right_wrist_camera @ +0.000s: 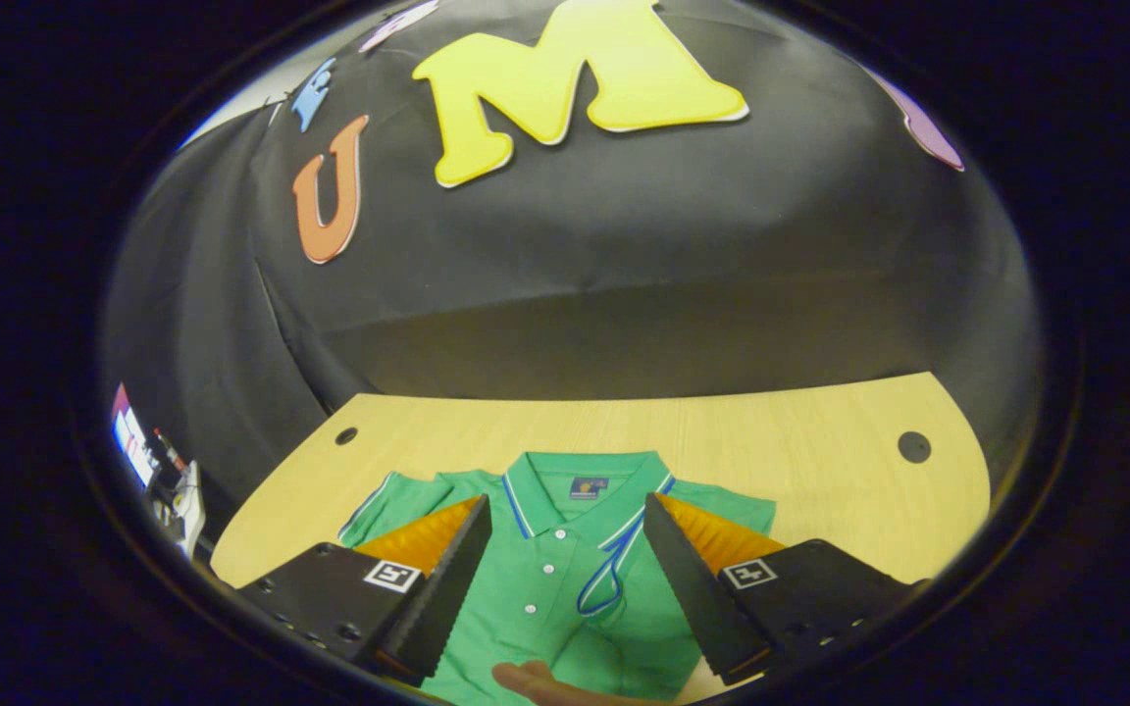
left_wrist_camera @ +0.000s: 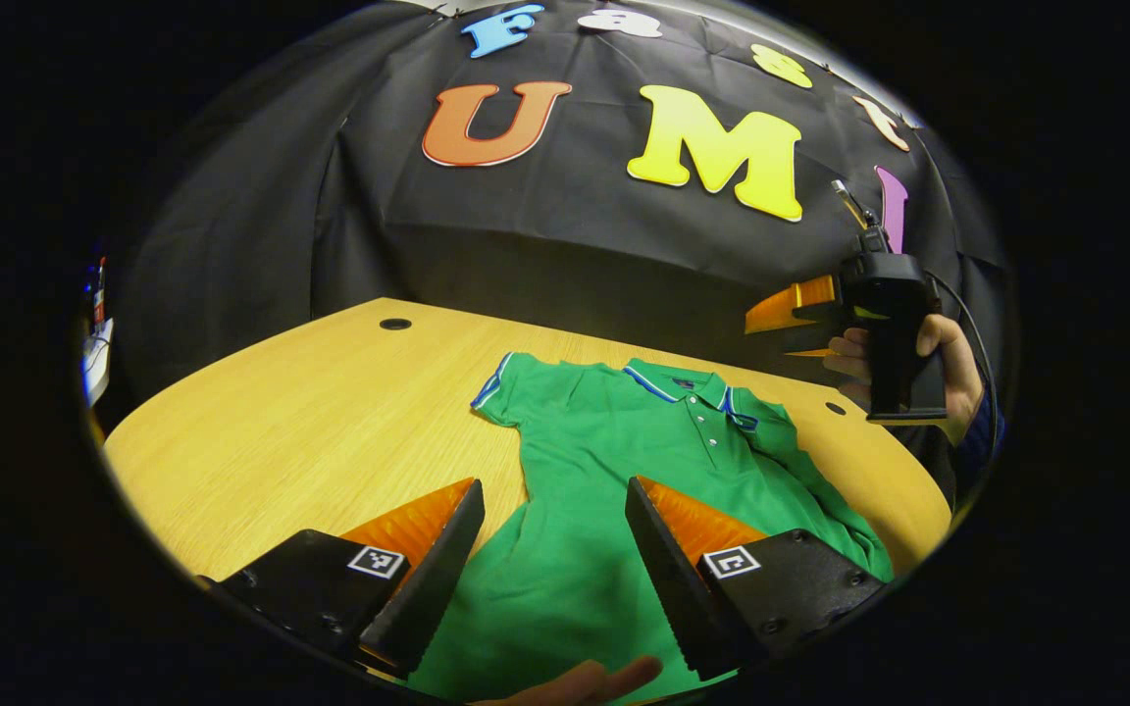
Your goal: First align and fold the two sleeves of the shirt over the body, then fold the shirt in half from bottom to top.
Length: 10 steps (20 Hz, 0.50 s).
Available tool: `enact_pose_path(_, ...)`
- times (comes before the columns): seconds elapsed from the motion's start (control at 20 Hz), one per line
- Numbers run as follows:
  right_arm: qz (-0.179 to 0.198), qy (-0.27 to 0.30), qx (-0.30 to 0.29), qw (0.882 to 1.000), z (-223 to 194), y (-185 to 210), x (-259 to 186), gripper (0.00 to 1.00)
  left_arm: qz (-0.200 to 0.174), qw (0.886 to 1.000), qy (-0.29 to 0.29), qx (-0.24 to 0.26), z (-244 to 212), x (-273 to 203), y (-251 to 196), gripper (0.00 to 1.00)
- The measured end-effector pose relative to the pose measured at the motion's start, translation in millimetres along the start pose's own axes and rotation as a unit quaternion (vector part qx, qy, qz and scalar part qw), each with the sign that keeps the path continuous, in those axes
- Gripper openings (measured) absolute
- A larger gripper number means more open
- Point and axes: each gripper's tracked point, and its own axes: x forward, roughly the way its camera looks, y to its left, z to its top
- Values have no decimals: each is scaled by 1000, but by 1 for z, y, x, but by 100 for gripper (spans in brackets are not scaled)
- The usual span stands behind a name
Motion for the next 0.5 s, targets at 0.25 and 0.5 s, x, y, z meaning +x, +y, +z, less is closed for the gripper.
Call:
enact_pose_path(0.25, -35, -72, -60, 995, 14, -4, -66, 96, 27, 998, -56, 29, 57, 9, 22, 93)
enact_pose_path(0.5, -63, -139, -96, 984, 11, 5, -141, 96, 54, 994, -75, 52, 115, 42, 49, 93)
